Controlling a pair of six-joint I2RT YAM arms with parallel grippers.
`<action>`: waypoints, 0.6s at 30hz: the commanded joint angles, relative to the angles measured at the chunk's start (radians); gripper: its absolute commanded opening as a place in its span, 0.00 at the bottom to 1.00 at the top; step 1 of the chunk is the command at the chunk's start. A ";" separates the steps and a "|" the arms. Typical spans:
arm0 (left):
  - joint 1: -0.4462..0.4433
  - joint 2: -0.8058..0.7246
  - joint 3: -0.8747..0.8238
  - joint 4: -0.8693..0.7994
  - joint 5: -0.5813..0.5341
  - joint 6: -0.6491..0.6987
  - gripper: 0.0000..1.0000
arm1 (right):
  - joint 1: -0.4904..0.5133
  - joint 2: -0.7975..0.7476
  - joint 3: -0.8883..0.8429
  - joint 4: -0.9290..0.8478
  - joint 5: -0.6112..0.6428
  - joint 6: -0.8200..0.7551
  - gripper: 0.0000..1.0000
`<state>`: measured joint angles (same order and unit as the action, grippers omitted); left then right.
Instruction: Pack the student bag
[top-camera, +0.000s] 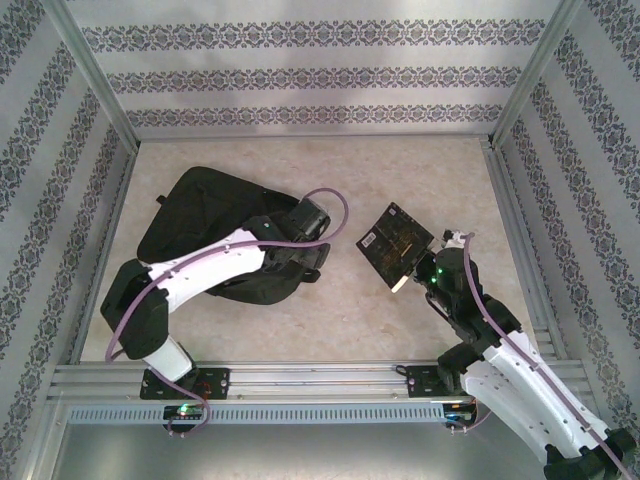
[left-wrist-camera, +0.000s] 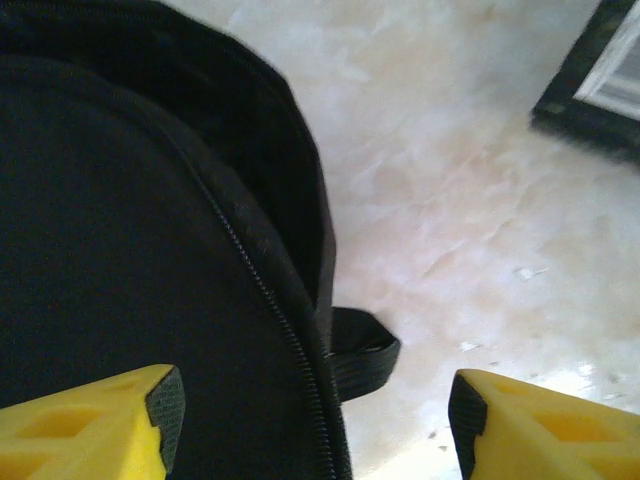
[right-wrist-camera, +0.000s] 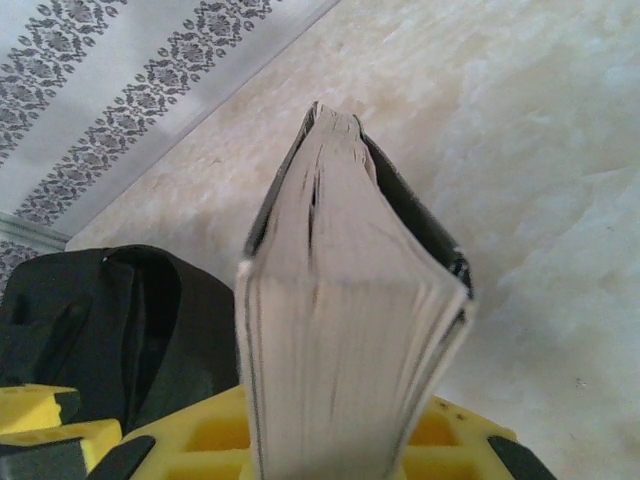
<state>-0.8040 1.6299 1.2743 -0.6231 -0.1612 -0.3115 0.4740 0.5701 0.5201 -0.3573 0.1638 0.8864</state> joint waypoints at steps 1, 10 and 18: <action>-0.034 0.047 0.030 -0.084 -0.098 0.036 0.71 | -0.016 -0.009 -0.014 0.051 -0.030 -0.001 0.00; -0.043 0.107 0.019 -0.084 -0.176 0.031 0.57 | -0.036 -0.008 -0.029 0.054 -0.055 0.000 0.00; -0.040 0.054 0.026 -0.066 -0.204 0.042 0.17 | -0.041 -0.009 -0.028 0.058 -0.068 -0.003 0.00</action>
<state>-0.8383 1.7214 1.2816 -0.6678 -0.3225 -0.2836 0.4465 0.5747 0.4854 -0.3733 0.1074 0.8864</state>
